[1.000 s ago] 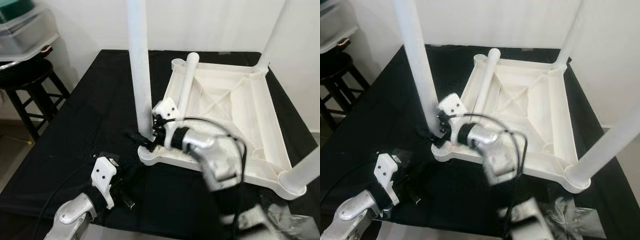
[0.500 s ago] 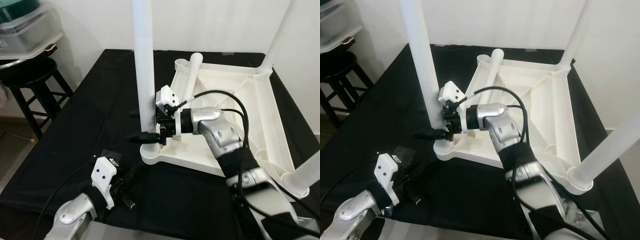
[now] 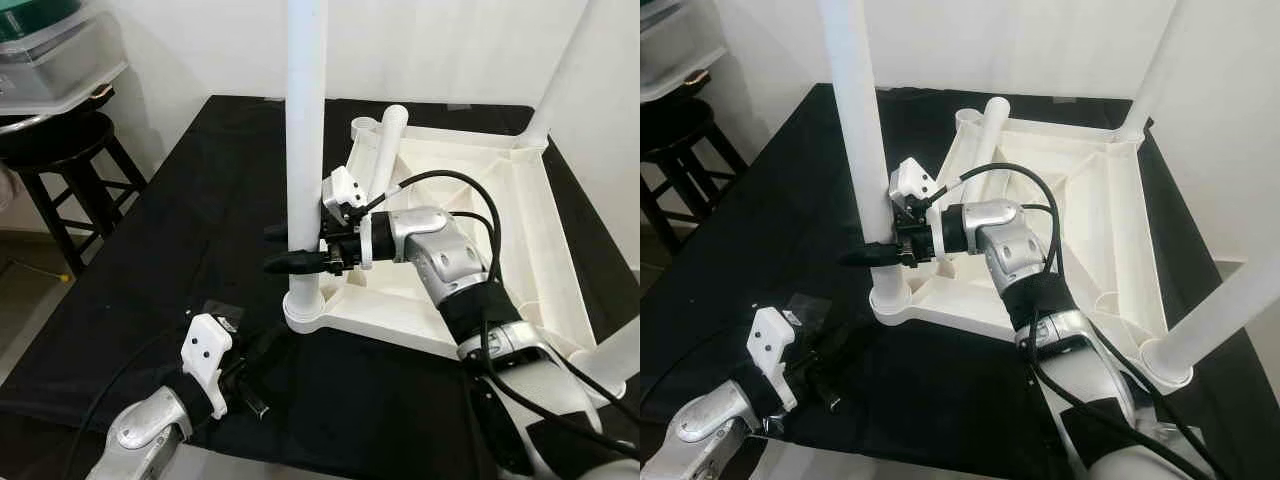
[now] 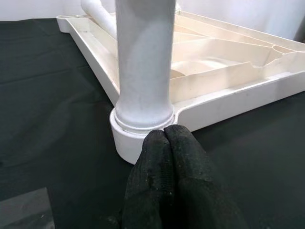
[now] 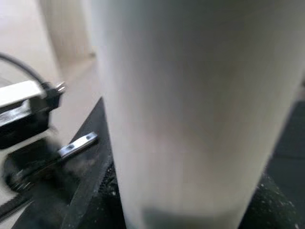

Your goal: Building children table

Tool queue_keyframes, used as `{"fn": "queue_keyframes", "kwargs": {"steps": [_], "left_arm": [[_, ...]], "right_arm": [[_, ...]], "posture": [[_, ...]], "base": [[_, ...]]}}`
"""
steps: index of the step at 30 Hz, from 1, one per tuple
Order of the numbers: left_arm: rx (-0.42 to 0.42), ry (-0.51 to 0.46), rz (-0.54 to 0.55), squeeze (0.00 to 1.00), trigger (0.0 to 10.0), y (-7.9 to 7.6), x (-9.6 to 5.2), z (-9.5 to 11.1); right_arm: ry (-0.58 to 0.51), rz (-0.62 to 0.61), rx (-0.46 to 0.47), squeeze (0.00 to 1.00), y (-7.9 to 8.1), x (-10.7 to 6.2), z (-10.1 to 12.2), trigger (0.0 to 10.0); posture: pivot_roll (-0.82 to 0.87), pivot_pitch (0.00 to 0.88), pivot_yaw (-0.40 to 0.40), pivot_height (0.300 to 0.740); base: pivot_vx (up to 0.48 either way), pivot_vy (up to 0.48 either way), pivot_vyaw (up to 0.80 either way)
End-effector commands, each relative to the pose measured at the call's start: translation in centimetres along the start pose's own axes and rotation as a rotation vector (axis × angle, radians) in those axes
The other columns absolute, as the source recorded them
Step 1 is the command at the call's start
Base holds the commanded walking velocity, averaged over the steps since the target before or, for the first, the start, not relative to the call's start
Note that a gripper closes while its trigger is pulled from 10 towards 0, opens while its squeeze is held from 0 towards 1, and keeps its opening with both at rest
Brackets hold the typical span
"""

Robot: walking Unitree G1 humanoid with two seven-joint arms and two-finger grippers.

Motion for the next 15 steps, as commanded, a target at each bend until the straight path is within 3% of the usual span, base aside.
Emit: {"fn": "queue_keyframes", "kwargs": {"steps": [1, 2, 3, 4, 5, 6, 11, 14, 15], "left_arm": [[0.001, 0.019, -0.004, 0.00, 10.0, -0.1, -0.5, -0.2], [0.001, 0.018, -0.003, 0.00, 10.0, 0.0, -0.6, -0.2], [-0.001, 0.017, -0.002, 0.00, 10.0, 0.1, -0.7, -0.1], [-0.001, 0.017, -0.003, 0.00, 10.0, 0.2, -0.7, -0.1], [-0.001, 0.017, -0.003, 0.00, 10.0, 0.2, -0.7, -0.1], [0.000, 0.017, -0.003, 0.00, 10.0, 0.3, -0.7, -0.1], [-0.004, 0.017, -0.005, 0.00, 10.0, 0.4, -0.6, -0.2], [-0.003, 0.018, -0.002, 0.00, 10.0, 0.4, -0.5, -0.3], [-0.002, 0.019, 0.002, 0.00, 10.0, 0.4, -0.6, -0.3]], "right_arm": [[-0.022, -0.415, 0.145, 0.00, -2.0, -0.8, -3.4, 0.0], [-0.044, -0.636, 0.204, 0.00, -2.0, -1.3, -5.0, 0.0], [-0.006, -0.719, 0.246, 0.00, 0.0, -1.2, -7.3, 0.0], [0.015, -0.730, 0.206, 0.00, 1.9, -0.7, -8.0, 0.0], [0.015, -0.730, 0.206, 0.00, 1.9, -0.7, -8.0, 0.0], [0.024, -0.726, 0.176, 0.00, 3.2, -0.2, -8.2, 0.0], [-0.019, -0.720, 0.168, 0.00, 2.3, -0.2, -6.8, 0.0], [-0.016, -0.660, 0.175, 0.00, 2.4, 0.8, -6.8, 0.0], [-0.018, -0.652, 0.184, 0.00, 2.4, 1.0, -6.5, 10.0]], "posture": [[-0.01, 0.169, 0.004, 0.740], [-0.01, 0.174, 0.006, 0.740], [-0.01, 0.188, 0.012, 0.740], [-0.02, 0.192, 0.029, 0.740], [-0.02, 0.192, 0.029, 0.740], [-0.02, 0.192, 0.029, 0.740], [-0.03, 0.180, 0.030, 0.740], [-0.02, 0.177, 0.025, 0.740], [-0.01, 0.174, 0.023, 0.740]], "base": [[0.000, 0.000, 0.00], [0.000, 0.000, 0.00], [0.000, 0.000, 0.00], [0.000, 0.000, 0.00], [0.000, 0.000, 0.00], [0.000, 0.000, 0.00], [0.000, 0.000, 0.00], [0.000, 0.000, 0.00], [0.000, 0.000, 0.00]]}}
Point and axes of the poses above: a point about 5 cm out from each wrist's last joint towards the gripper, its own x axis pointing out of the wrist towards the gripper, its own z axis along the axis of the wrist's last joint, y = z × x, the point moved 4 cm from there along x, pointing out of the wrist towards the gripper, and after that the axes turned 12 degrees about x, right-handed, at the moved point
